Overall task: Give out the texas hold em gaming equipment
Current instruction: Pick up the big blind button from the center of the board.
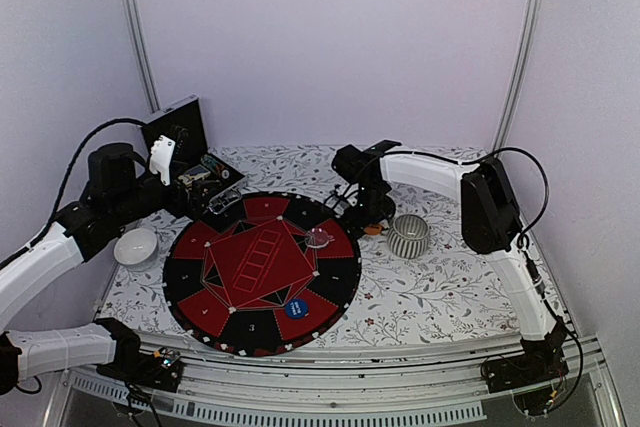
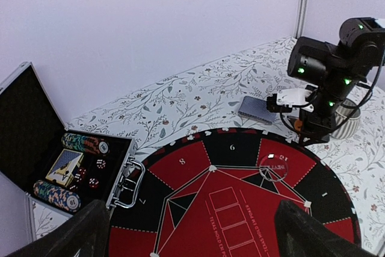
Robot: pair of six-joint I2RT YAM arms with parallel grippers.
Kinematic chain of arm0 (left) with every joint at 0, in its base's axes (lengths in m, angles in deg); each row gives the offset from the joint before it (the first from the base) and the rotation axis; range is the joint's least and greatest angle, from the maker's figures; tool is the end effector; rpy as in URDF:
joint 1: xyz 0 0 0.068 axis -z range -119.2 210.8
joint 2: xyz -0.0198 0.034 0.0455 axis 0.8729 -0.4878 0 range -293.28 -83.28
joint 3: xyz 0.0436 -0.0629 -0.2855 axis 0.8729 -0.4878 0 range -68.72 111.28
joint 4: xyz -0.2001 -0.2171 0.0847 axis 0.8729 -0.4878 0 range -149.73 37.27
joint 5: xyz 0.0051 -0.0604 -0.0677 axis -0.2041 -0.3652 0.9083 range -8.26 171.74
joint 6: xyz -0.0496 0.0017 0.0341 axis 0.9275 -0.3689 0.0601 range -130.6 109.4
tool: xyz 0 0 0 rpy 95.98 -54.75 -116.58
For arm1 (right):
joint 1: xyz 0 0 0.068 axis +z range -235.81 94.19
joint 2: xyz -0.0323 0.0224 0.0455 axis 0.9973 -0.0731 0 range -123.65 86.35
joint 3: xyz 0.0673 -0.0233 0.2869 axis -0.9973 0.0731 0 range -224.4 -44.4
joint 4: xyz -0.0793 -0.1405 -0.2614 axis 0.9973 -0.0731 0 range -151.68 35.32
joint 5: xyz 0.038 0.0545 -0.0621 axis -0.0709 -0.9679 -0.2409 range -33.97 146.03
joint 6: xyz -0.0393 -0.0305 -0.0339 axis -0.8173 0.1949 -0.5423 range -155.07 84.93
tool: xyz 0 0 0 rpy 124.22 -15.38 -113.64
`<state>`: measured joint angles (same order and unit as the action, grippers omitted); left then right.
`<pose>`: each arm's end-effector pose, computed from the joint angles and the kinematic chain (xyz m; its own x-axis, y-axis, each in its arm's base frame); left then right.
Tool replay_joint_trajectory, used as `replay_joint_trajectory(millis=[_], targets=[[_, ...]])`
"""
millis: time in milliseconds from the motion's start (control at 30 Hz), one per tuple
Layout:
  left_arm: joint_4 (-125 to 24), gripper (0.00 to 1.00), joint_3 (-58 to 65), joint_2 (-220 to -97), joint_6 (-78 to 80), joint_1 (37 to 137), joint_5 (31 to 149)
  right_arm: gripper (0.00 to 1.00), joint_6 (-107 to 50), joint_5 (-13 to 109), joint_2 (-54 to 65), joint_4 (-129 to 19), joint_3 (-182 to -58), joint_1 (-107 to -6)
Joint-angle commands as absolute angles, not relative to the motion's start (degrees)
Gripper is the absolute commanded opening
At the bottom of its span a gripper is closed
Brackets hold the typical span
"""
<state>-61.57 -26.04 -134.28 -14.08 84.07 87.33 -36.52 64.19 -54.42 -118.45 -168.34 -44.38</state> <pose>0.2289 -0.1031 0.3189 -0.2414 0.1696 -0.9555 0.4942 0.8689 0.0294 0.4242 0.3658 0.1514 -0.7232 -0.6718 -0.1600 -0.6562 0.7407 -0.1441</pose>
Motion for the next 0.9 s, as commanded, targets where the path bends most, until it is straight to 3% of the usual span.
replay_joint_trajectory(millis=[0, 467, 867], targets=[[-61.08, 0.98, -26.62, -133.82, -14.73, 84.44, 87.89, 0.75, -35.33, 66.59, -53.41, -118.40, -165.60, -45.99], [-61.08, 0.98, -26.63, -133.90, -14.73, 84.44, 87.87, 0.75, -35.68, 63.43, -53.88, -117.08, -164.45, -46.85], [-61.16, 0.98, -26.62, -133.91, -14.73, 84.44, 88.14, 0.50, -35.42, 62.27, -51.04, -117.61, -162.87, -46.87]])
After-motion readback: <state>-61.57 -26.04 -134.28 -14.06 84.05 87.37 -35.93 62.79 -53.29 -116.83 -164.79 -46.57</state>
